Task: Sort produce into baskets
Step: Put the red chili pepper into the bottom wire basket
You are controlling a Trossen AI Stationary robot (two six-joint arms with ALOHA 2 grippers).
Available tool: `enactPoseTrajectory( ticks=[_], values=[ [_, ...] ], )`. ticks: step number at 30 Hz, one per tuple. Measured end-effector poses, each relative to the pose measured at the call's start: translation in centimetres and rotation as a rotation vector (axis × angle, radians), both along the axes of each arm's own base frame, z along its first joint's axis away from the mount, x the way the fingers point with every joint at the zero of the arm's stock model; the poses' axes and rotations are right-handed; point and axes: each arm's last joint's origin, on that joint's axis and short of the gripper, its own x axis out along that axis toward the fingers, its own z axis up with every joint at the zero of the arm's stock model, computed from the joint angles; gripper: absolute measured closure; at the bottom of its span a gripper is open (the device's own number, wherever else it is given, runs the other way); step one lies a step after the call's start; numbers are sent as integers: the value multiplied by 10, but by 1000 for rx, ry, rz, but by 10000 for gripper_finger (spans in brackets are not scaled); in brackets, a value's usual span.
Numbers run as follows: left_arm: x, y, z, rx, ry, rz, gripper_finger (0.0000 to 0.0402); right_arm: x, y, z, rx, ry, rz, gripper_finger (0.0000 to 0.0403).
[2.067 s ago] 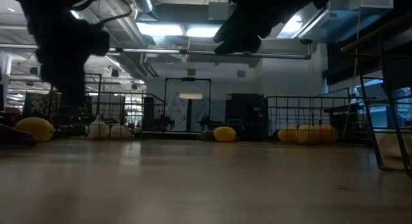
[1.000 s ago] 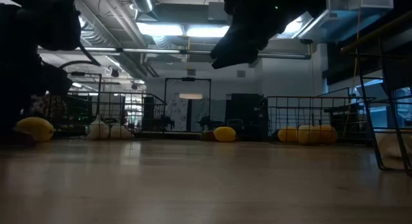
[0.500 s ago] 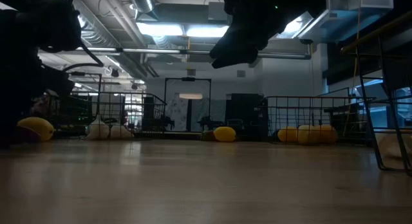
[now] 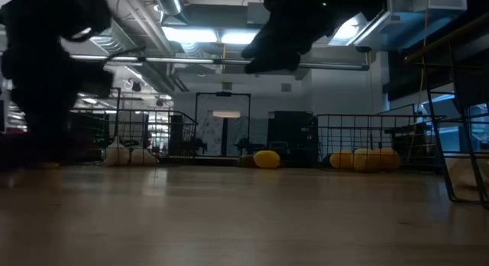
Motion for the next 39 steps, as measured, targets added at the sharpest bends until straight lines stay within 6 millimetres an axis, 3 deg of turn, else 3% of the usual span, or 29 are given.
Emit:
enactPoseTrajectory(
  ticks=[5, 11, 19, 31, 39],
  values=[
    [18, -2, 10, 89, -197, -55, 289, 7, 1, -7, 18, -17, 11, 135],
    [39, -3, 26, 207, -469, -90, 285, 21, 3, -31, 100, 5, 45, 135],
    [53, -3, 44, 343, -688, -61, 284, 37, 7, -54, 202, -17, 79, 135],
    [65, -5, 67, 419, -940, -26, 282, 57, 19, -57, 208, -271, 90, 135],
    [81, -9, 60, 431, -1015, -24, 281, 60, 20, -54, 189, -359, 18, 135]
  ],
)
